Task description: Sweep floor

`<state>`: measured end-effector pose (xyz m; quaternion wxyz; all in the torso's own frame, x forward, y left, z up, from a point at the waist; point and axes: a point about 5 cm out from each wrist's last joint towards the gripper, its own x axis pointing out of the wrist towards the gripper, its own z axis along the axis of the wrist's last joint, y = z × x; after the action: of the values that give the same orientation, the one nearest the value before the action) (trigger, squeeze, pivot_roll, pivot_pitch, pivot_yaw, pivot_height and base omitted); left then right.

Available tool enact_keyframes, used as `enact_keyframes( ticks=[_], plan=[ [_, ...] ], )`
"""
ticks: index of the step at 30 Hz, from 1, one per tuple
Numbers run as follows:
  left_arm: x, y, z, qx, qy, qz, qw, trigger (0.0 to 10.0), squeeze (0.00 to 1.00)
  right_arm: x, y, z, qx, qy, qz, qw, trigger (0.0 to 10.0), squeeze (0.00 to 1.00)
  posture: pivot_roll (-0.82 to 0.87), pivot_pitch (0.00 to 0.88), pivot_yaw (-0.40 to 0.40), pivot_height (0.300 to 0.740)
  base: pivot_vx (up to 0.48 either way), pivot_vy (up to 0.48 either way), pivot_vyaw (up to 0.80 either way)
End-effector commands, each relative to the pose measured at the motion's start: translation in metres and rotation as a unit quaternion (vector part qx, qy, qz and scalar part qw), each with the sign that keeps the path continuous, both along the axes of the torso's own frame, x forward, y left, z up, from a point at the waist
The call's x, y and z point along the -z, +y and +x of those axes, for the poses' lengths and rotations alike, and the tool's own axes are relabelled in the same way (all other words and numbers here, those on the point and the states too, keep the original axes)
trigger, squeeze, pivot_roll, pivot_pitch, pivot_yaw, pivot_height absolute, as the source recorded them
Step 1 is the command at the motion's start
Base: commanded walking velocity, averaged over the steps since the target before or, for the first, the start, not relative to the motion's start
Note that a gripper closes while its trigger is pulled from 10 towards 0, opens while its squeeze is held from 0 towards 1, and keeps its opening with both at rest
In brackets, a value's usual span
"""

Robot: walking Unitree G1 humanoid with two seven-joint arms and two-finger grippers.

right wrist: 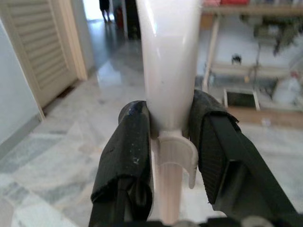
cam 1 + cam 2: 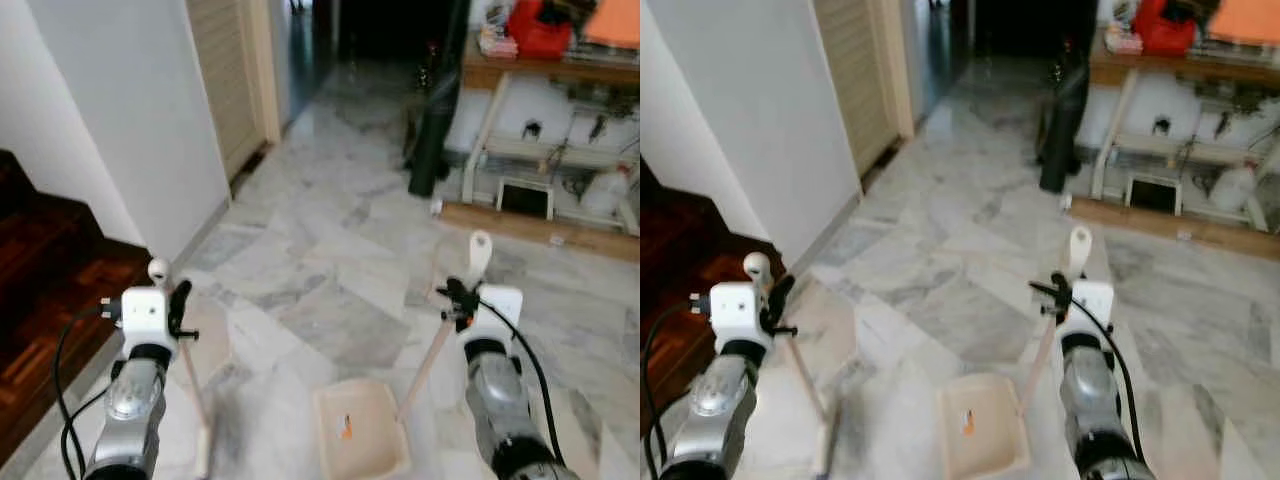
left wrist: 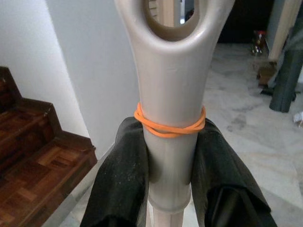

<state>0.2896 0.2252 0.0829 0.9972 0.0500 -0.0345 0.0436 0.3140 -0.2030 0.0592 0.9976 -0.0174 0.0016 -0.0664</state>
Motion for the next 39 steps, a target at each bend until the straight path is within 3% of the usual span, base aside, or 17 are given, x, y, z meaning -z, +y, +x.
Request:
enact_keyframes(
  ticks=[1, 11, 39],
  plan=[
    [-0.0083, 0.0106, 0.0003, -0.012, -0.014, 0.015, 1.000, 10.0, 0.00, -0.0099, 0.0058, 0.0052, -0.007, -0.026, -0.003, 1.000, 10.0, 0.00, 0.04, 0.000, 0.015, 0.740, 0.000, 0.000, 0.00],
    [-0.0116, 0.0112, 0.0012, -0.012, -0.024, 0.012, 1.000, 10.0, 0.00, -0.0078, 0.0040, 0.0043, 0.002, -0.019, 0.003, 1.000, 10.0, 0.00, 0.04, 0.000, 0.019, 0.740, 0.000, 0.000, -0.09],
    [-0.0109, 0.0117, 0.0008, -0.018, -0.024, 0.007, 1.000, 10.0, 0.00, -0.0145, 0.0045, 0.0074, 0.011, -0.033, -0.004, 0.999, 10.0, 0.00, 0.04, 0.000, 0.009, 0.740, 0.000, 0.000, -0.79]
  ],
)
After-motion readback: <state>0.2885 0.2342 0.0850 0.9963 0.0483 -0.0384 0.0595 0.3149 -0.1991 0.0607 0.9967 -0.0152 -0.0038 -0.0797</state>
